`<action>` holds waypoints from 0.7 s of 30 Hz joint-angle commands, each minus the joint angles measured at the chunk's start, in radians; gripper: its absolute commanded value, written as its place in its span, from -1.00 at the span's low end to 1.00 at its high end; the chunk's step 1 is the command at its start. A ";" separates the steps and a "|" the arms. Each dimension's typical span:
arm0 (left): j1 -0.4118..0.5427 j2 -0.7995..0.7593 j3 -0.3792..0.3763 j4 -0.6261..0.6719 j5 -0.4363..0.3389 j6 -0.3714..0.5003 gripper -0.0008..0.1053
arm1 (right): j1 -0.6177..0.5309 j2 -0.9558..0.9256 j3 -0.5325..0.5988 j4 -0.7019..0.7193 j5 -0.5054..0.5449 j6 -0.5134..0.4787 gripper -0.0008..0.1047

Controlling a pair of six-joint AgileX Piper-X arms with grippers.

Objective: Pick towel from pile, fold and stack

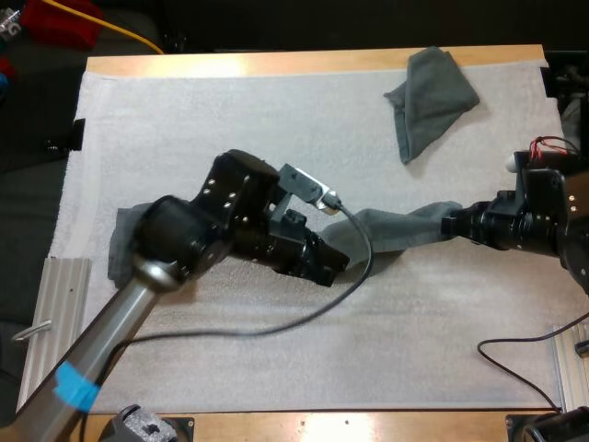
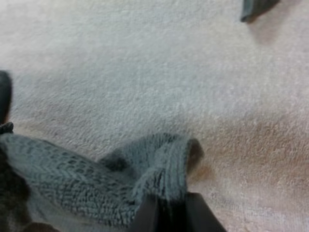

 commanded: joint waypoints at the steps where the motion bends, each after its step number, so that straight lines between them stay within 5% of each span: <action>1: 0.000 -0.018 -0.008 0.011 -0.006 0.007 -0.98 | 0.012 -0.009 -0.029 0.019 0.005 -0.010 -0.96; 17: 0.060 -0.079 -0.008 0.235 0.023 0.054 -0.98 | 0.207 -0.046 -0.141 0.279 0.251 -0.003 -0.96; 21: 0.083 -0.117 -0.006 0.267 0.080 0.054 -0.98 | 0.253 -0.075 -0.141 0.322 0.316 0.023 -0.96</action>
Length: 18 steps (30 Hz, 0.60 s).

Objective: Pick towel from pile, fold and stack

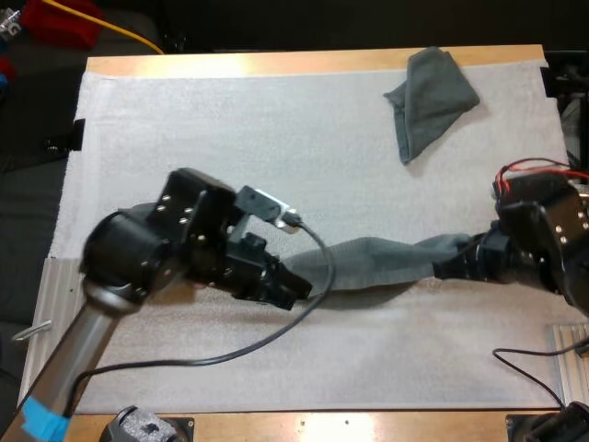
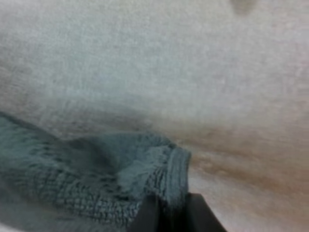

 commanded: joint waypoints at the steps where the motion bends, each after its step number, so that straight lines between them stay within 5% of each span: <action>1: -0.004 -0.015 -0.005 0.014 0.019 0.007 -0.98 | 0.015 -0.017 -0.012 0.036 0.016 0.018 -0.96; 9: -0.018 -0.049 0.020 0.060 0.018 -0.014 -0.98 | 0.123 -0.032 -0.012 0.133 0.088 0.088 -0.96; 18: -0.018 -0.152 0.172 0.055 0.024 -0.072 -0.98 | 0.246 -0.033 -0.012 0.194 0.128 0.193 -0.96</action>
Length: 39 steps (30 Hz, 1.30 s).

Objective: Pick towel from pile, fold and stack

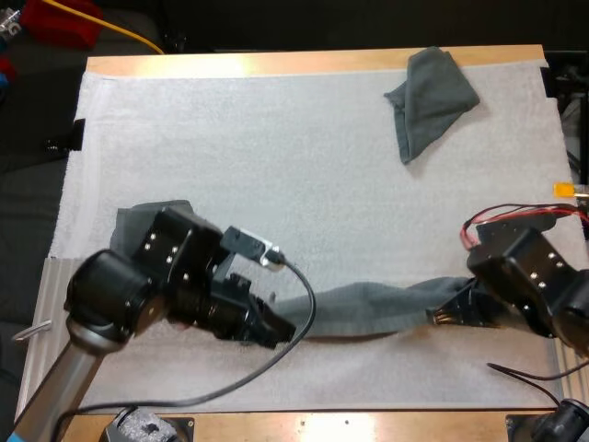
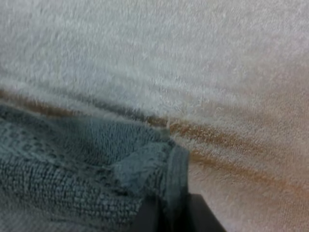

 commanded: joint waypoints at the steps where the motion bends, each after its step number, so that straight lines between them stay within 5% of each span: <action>1: -0.004 -0.023 0.020 0.001 0.018 -0.014 -0.98 | 0.016 -0.010 -0.012 0.037 0.014 0.017 -0.96; 13: 0.001 -0.051 0.169 -0.167 0.022 -0.103 -0.98 | 0.052 0.029 0.034 -0.037 0.068 0.036 -0.96; 20: 0.116 -0.027 0.171 -0.209 0.033 -0.103 -0.98 | 0.052 0.121 0.078 -0.134 0.068 0.027 -0.96; 25: 0.232 0.042 0.171 -0.242 0.172 -0.099 -0.98 | 0.031 0.193 0.078 -0.189 0.080 0.014 -0.96; 39: 0.237 0.239 0.171 -0.426 0.204 -0.198 -0.98 | -0.132 0.319 0.078 -0.350 0.019 -0.005 -0.96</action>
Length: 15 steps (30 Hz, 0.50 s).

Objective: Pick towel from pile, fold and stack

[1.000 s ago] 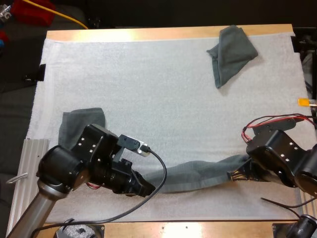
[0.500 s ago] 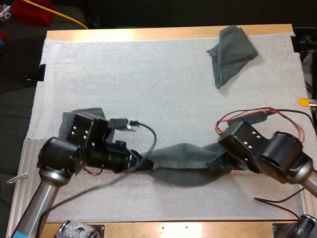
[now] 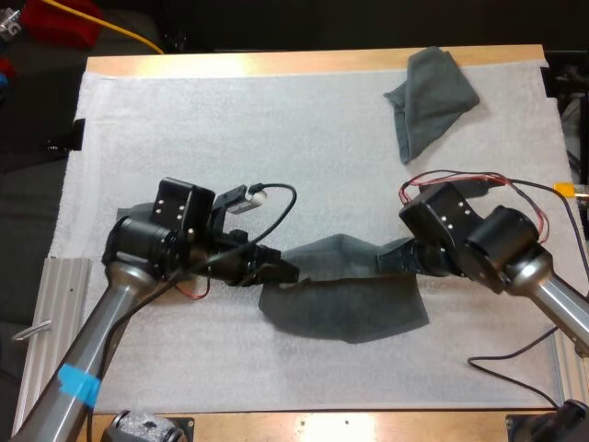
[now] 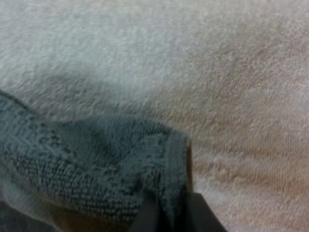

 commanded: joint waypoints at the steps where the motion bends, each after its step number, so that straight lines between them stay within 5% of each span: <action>1: 0.001 0.014 0.000 -0.038 0.030 -0.026 -0.98 | -0.019 0.011 -0.003 -0.014 -0.005 -0.011 -0.96; 15: 0.125 0.233 0.000 -0.288 0.203 -0.209 -0.98 | -0.179 0.138 -0.003 -0.132 -0.204 0.059 -0.96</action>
